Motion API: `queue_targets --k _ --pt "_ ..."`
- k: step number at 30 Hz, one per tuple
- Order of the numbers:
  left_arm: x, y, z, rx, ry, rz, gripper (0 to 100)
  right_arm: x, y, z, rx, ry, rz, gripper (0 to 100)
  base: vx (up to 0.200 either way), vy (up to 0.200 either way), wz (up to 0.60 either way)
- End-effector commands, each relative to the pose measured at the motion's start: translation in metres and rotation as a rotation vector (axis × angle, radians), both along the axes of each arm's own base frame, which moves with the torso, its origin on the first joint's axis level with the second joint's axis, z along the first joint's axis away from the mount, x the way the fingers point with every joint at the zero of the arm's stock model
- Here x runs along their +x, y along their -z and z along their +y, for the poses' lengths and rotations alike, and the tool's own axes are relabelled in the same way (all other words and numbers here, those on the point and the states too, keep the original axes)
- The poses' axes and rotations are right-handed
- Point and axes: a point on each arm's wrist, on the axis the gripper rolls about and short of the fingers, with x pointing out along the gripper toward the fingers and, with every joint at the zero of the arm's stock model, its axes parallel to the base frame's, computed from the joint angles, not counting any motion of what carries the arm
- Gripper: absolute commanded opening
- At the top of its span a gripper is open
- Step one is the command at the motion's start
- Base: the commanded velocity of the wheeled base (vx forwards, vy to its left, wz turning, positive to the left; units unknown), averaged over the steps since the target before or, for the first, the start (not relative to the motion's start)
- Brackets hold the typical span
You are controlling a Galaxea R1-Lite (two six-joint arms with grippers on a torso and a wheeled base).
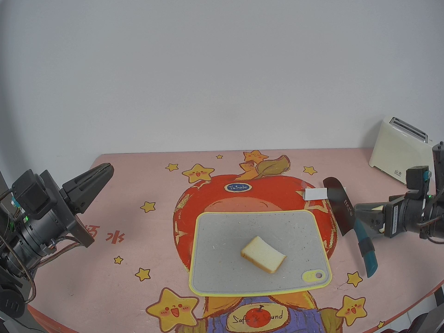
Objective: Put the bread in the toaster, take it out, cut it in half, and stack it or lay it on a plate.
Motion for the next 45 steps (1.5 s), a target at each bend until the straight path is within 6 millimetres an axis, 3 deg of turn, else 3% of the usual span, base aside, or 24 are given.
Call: queue_targets --k 1,23,45 --pt "0.001 0.002 0.000 0.002 0.000 0.007 0 -0.018 -0.001 0.027 -0.013 -0.190 0.019 100 0.000 0.000 0.00" --pt "0.002 0.011 -0.001 0.016 0.000 0.049 0 -0.034 0.022 0.100 -0.099 -0.541 0.130 100 0.000 0.000 0.00" --pt "0.003 0.014 -0.001 0.024 -0.001 0.062 0 0.003 0.055 0.136 -0.063 -0.515 0.147 100 0.000 0.000 0.00"
